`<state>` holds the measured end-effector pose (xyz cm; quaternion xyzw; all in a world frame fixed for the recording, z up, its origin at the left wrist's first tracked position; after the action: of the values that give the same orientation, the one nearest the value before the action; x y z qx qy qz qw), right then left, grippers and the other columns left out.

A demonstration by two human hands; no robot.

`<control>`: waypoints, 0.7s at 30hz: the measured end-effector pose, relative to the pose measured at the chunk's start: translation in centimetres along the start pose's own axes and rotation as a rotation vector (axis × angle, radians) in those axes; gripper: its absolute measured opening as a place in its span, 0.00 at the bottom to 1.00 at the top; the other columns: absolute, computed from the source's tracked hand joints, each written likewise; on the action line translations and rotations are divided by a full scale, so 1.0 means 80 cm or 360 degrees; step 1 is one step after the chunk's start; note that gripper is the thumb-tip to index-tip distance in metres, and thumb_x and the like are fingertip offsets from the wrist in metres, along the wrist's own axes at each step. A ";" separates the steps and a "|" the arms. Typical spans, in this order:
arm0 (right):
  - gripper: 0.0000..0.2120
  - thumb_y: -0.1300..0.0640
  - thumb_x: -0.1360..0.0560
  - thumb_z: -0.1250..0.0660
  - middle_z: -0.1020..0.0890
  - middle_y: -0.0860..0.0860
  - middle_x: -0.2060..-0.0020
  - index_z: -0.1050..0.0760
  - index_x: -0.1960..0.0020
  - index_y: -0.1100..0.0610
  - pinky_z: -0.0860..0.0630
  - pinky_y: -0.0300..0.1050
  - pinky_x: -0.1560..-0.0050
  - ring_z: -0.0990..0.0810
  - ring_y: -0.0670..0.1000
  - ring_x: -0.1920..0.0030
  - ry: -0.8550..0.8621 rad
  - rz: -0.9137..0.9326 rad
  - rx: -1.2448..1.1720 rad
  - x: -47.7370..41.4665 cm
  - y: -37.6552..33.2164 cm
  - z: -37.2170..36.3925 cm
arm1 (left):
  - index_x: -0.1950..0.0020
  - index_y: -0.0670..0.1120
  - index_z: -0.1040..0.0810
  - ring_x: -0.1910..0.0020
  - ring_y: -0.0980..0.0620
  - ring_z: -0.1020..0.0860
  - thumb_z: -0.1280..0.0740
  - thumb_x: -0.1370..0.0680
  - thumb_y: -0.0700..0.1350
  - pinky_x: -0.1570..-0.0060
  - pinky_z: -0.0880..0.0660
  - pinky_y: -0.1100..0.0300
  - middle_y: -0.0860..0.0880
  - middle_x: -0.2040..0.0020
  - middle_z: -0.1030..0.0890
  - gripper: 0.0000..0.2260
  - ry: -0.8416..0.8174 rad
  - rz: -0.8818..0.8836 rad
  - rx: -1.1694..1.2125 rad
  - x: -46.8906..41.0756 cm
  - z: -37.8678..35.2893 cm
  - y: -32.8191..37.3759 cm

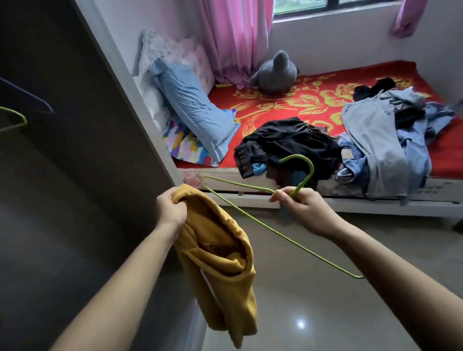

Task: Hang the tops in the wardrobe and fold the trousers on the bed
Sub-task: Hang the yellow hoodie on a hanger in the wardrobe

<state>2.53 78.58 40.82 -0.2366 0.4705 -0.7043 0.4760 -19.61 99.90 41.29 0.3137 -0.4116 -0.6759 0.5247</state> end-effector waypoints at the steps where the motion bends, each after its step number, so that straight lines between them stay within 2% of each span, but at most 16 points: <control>1: 0.14 0.47 0.17 0.39 0.15 0.44 0.58 0.17 0.54 0.48 0.25 0.43 0.47 0.18 0.43 0.53 -0.0083 -0.0038 0.0068 0.005 0.009 0.005 | 0.49 0.51 0.19 0.55 0.54 0.21 0.36 0.20 0.37 0.57 0.24 0.61 0.54 0.55 0.19 0.10 0.0053 -0.0029 -0.0025 -0.001 -0.003 -0.001; 3: 0.15 0.45 0.18 0.39 0.17 0.49 0.63 0.18 0.56 0.47 0.24 0.48 0.52 0.21 0.50 0.61 -0.0239 -0.0088 0.0144 0.013 0.020 0.012 | 0.47 0.51 0.19 0.56 0.56 0.22 0.35 0.20 0.38 0.54 0.24 0.61 0.55 0.56 0.20 0.09 0.0092 -0.0065 -0.0064 -0.001 -0.009 0.001; 6: 0.14 0.42 0.19 0.39 0.25 0.42 0.72 0.18 0.57 0.43 0.31 0.40 0.64 0.30 0.42 0.70 -0.0381 -0.0117 0.0234 0.018 0.024 0.007 | 0.49 0.51 0.18 0.58 0.57 0.22 0.34 0.21 0.40 0.54 0.22 0.61 0.55 0.57 0.19 0.07 0.0109 -0.0166 -0.0021 -0.002 -0.015 0.012; 8: 0.15 0.42 0.19 0.39 0.22 0.40 0.70 0.18 0.57 0.44 0.30 0.36 0.64 0.26 0.41 0.68 -0.0378 -0.0083 0.0304 0.017 0.021 -0.010 | 0.49 0.49 0.17 0.57 0.54 0.20 0.32 0.21 0.43 0.56 0.20 0.59 0.53 0.56 0.18 0.05 0.0019 -0.0218 0.0009 -0.001 -0.017 0.023; 10: 0.14 0.44 0.18 0.39 0.20 0.38 0.67 0.19 0.58 0.44 0.31 0.31 0.63 0.23 0.37 0.63 -0.0267 -0.0039 0.0297 0.012 0.012 -0.028 | 0.45 0.47 0.17 0.53 0.52 0.19 0.32 0.21 0.45 0.53 0.19 0.56 0.51 0.53 0.16 0.07 -0.0087 -0.0277 0.0015 -0.002 -0.015 0.032; 12: 0.14 0.45 0.18 0.39 0.19 0.36 0.65 0.20 0.59 0.42 0.29 0.30 0.61 0.21 0.37 0.61 -0.0213 -0.0021 0.0233 0.005 0.001 -0.041 | 0.46 0.47 0.16 0.52 0.51 0.18 0.31 0.21 0.44 0.52 0.19 0.55 0.50 0.54 0.16 0.07 -0.0117 -0.0376 0.0043 -0.002 -0.004 0.041; 15: 0.15 0.43 0.18 0.39 0.16 0.41 0.58 0.18 0.58 0.43 0.24 0.38 0.52 0.19 0.40 0.53 -0.0289 -0.0029 0.0227 -0.006 -0.017 -0.046 | 0.47 0.47 0.16 0.54 0.54 0.19 0.30 0.22 0.46 0.54 0.20 0.60 0.52 0.54 0.17 0.06 -0.0055 -0.0505 -0.0009 -0.005 0.021 0.051; 19: 0.15 0.46 0.18 0.37 0.19 0.33 0.67 0.18 0.60 0.45 0.32 0.29 0.61 0.23 0.35 0.63 -0.0153 0.0077 0.0203 -0.011 -0.044 -0.031 | 0.45 0.44 0.18 0.54 0.57 0.25 0.30 0.22 0.44 0.60 0.30 0.73 0.47 0.47 0.26 0.08 0.0254 -0.0534 -0.0211 -0.011 0.053 0.047; 21: 0.15 0.48 0.18 0.37 0.19 0.33 0.66 0.17 0.58 0.47 0.31 0.27 0.59 0.22 0.34 0.61 -0.0046 0.0117 0.0103 -0.014 -0.057 -0.024 | 0.45 0.43 0.18 0.55 0.58 0.25 0.30 0.22 0.43 0.63 0.29 0.75 0.47 0.47 0.27 0.08 0.0257 -0.0493 -0.0183 -0.009 0.058 0.041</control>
<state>-0.55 80.87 44.12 -0.2139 0.4488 -0.6977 0.5158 -21.92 101.31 46.34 0.3961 -0.2755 -0.7437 0.4627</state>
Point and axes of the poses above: each hand's wrist, its own x-axis away from the middle knuckle, its own z-axis out of the back of the hand, y = z × x, the point moved 1 cm from there along -x, towards the middle knuckle
